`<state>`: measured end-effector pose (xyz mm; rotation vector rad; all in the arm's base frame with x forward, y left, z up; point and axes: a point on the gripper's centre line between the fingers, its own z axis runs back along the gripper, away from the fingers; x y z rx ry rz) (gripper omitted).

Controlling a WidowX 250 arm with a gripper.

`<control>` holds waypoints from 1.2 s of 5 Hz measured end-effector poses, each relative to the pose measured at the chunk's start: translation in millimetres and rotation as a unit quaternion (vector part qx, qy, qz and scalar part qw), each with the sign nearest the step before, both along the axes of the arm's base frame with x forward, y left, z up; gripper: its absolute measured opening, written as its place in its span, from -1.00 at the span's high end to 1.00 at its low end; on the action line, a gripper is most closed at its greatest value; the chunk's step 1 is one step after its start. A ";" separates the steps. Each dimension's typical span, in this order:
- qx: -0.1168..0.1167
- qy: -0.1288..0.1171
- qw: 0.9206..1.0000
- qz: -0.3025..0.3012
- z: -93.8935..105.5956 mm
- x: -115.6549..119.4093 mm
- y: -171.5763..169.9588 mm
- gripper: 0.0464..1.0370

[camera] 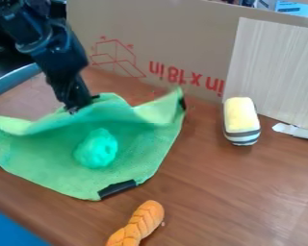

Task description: Fold the cloth from top left to bottom right and cover the green figure

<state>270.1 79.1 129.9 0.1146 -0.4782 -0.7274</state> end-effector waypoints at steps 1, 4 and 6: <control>0.010 0.010 1.000 -0.002 -11.3 -5.0 -10.2 0.94; -0.009 0.056 0.998 -0.030 -31.7 -13.3 -35.8 -0.52; -0.094 0.227 0.960 -0.133 -22.2 -6.5 -37.5 -0.93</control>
